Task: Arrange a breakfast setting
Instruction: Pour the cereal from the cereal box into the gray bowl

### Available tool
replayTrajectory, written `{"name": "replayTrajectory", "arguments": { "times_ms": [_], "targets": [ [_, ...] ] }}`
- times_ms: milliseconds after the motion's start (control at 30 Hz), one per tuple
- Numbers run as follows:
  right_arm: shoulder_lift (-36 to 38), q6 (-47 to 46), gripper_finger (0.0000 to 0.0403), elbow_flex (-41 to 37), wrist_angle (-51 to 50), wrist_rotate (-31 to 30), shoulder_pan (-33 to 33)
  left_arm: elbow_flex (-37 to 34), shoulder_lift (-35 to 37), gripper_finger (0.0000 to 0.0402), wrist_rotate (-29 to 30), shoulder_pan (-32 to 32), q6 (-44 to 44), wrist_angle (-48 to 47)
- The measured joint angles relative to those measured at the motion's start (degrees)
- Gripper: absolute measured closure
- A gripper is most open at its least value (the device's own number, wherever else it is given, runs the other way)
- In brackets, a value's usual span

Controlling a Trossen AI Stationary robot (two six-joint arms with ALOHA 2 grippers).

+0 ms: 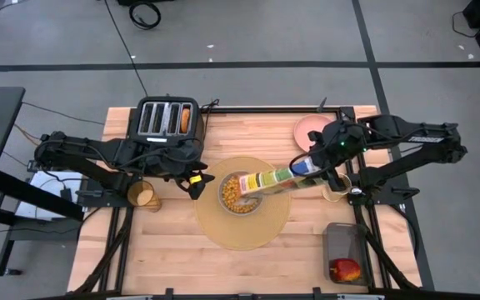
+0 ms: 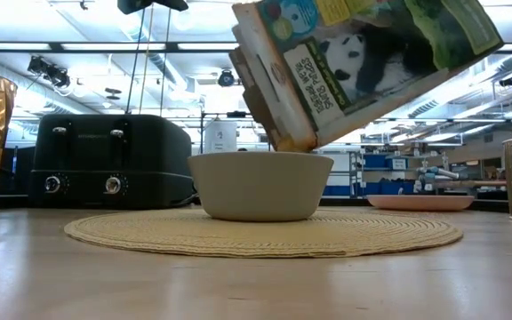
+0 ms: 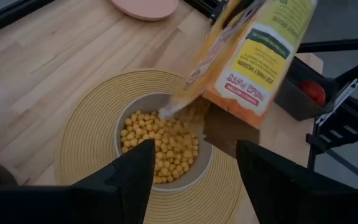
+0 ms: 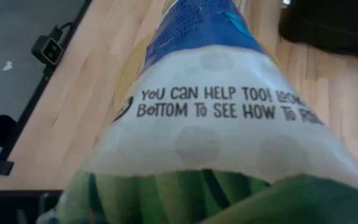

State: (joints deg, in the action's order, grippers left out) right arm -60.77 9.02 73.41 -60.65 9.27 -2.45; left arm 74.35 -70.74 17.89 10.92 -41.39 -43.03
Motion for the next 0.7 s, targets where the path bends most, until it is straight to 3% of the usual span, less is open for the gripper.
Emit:
{"name": "replayTrajectory", "arguments": {
  "times_ms": [700],
  "targets": [
    [-8.1, 3.0, 0.0228, -0.1, 5.7, -3.5, -0.5, 0.0, 0.0, 0.0171, -0.1, 0.0, 0.0, 2.3]
  ]
}}
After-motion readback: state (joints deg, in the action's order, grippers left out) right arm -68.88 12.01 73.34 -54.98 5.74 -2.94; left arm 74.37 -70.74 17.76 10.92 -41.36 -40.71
